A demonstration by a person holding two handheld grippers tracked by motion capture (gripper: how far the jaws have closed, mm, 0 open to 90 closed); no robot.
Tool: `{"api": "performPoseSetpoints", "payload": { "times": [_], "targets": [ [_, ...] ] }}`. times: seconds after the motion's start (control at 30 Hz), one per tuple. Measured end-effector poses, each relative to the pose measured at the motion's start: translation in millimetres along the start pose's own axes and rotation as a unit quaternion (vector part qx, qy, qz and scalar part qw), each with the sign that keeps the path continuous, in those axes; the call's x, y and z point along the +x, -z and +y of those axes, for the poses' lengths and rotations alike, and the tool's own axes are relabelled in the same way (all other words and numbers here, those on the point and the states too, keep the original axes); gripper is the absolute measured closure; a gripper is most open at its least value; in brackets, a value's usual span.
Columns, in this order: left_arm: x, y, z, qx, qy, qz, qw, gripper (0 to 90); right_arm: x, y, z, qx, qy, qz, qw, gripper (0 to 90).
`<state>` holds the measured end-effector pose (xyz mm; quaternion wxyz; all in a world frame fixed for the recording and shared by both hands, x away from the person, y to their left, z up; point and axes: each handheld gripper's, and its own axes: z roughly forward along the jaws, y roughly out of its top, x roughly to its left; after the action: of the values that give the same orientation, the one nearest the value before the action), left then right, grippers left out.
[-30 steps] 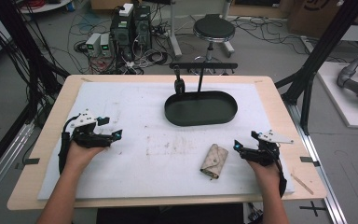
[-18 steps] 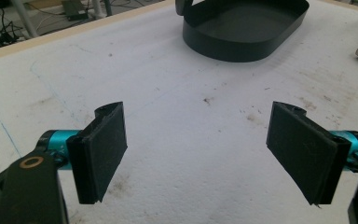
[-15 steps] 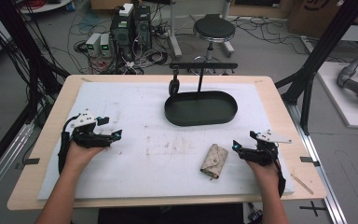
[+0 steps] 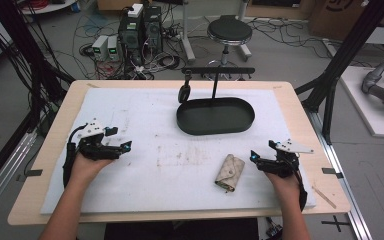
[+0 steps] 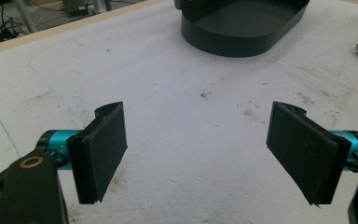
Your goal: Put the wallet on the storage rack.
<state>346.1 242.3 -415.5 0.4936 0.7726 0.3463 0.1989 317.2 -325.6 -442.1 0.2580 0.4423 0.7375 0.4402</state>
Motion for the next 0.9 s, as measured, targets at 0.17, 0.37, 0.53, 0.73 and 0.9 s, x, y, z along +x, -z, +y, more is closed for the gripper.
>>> {"api": "performPoseSetpoints", "payload": {
  "times": [0.17, 0.37, 0.53, 0.73, 0.9],
  "targets": [
    [-9.6, -4.9, 4.7, 0.003, -0.008, -0.003, 1.0, 18.6, -3.0, 1.1, -0.1, -0.003, -0.006, -0.003, 1.0, 16.4],
    [-28.2, -18.7, 12.0, 0.012, -0.011, -0.026, 0.9995, 16.7, -2.5, 0.8, -0.5, 0.0, -0.003, -0.005, 1.0, 16.4],
    [-47.9, -34.5, 20.3, 0.019, -0.01, -0.043, 0.9989, 16.4, -3.6, 0.7, -1.0, -0.002, -0.002, -0.004, 1.0, 16.4],
    [-71.9, -52.6, 32.3, 0.021, -0.019, -0.064, 0.9976, 16.4, -4.3, 1.0, -1.9, 0.0, -0.004, -0.003, 1.0, 16.4],
    [-90.6, -71.5, 37.7, 0.029, -0.03, -0.081, 0.9958, 16.4, -8.5, 6.1, -5.3, 0.001, -0.008, -0.007, 0.9999, 16.4]
  ]
}}
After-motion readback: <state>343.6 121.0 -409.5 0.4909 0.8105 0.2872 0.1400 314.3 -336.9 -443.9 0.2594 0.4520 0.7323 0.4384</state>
